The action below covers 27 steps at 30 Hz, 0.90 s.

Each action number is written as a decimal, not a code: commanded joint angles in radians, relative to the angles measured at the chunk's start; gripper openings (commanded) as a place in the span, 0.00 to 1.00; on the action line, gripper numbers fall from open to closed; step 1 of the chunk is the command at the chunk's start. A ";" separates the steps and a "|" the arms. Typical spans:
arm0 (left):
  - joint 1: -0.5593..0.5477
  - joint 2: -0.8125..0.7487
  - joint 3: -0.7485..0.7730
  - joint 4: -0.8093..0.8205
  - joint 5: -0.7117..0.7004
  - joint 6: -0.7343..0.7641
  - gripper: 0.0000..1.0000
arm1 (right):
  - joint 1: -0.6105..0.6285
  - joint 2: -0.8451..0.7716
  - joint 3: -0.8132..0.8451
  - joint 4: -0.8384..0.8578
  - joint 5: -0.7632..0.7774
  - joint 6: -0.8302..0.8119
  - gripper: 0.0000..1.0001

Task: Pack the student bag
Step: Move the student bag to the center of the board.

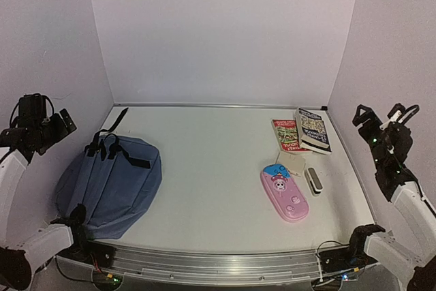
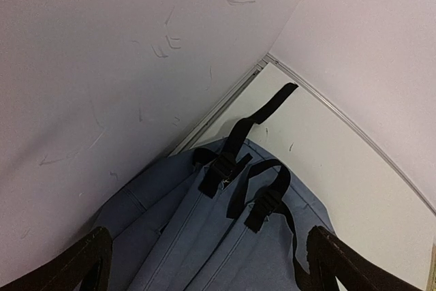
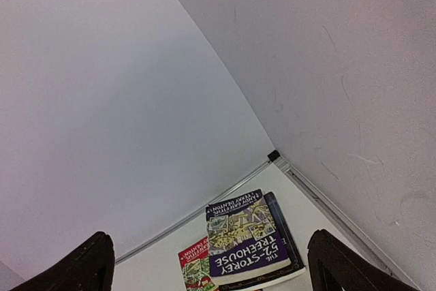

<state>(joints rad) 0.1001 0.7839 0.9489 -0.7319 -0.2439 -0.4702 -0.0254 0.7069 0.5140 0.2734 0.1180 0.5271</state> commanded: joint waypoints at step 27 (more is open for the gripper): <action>0.000 0.101 -0.020 0.148 0.241 0.196 1.00 | 0.870 0.715 0.331 0.162 -0.174 0.247 0.94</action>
<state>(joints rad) 0.0994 0.9103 0.9317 -0.6174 -0.0249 -0.2863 0.7275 1.3138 0.8085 0.2257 -0.0867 0.6603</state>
